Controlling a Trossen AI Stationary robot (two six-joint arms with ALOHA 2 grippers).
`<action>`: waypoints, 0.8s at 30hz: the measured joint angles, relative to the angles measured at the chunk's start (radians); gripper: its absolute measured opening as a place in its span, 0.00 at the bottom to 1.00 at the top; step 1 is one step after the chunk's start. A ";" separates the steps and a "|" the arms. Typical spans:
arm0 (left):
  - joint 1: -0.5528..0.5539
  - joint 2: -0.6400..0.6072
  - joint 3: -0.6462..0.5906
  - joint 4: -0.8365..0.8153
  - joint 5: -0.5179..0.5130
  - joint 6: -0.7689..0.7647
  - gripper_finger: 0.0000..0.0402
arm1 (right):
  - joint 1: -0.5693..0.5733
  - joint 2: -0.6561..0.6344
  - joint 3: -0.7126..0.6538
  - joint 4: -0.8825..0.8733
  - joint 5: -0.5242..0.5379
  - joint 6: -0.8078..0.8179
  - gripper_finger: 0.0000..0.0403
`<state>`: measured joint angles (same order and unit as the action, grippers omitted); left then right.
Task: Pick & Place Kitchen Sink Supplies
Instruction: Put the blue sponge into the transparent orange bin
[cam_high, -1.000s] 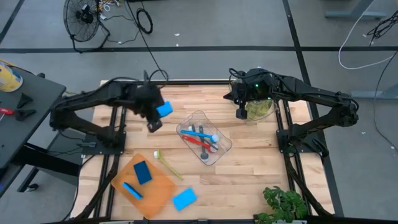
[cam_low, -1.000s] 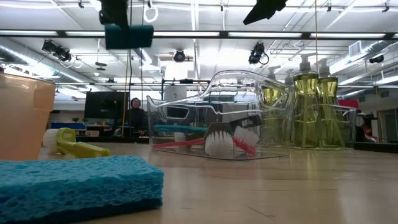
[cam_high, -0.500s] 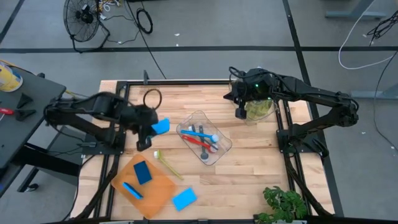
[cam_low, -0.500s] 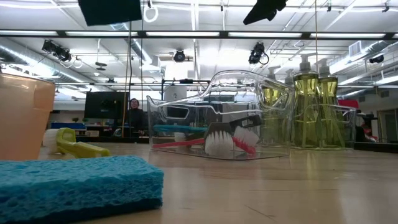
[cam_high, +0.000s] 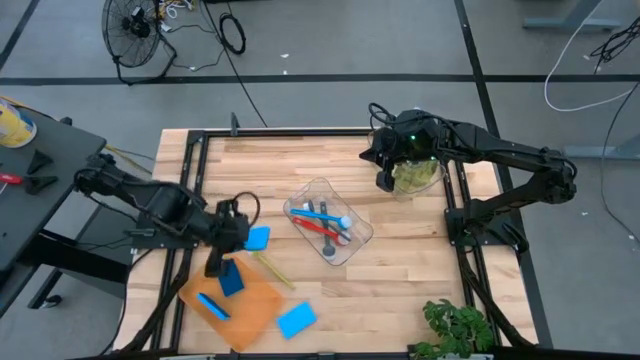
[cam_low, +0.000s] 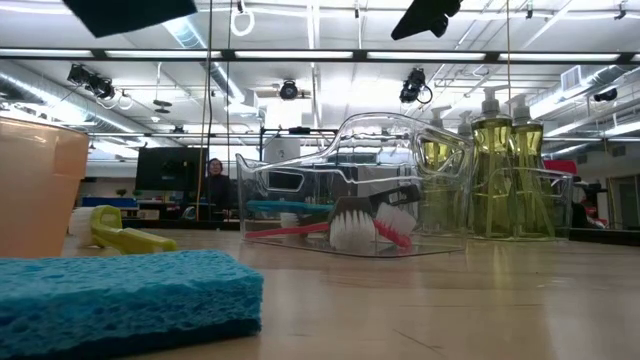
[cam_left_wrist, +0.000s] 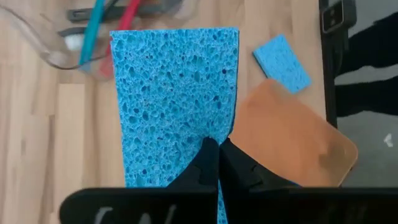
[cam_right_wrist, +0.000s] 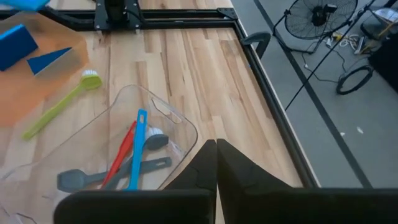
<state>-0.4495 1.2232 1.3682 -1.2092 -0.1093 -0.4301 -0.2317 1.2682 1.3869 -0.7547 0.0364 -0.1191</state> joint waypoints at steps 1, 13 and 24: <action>-0.015 0.000 -0.017 0.015 -0.001 -0.004 0.00 | 0.000 0.000 0.000 0.000 0.000 0.009 0.02; -0.178 0.001 -0.191 0.204 0.001 -0.027 0.00 | 0.000 0.000 0.000 0.000 0.000 0.109 0.02; -0.297 0.001 -0.401 0.428 0.002 -0.110 0.00 | 0.000 0.000 0.000 -0.001 -0.003 0.122 0.02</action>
<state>-0.7463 1.2240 0.9669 -0.7808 -0.1070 -0.5400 -0.2317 1.2686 1.3869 -0.7559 0.0334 0.0025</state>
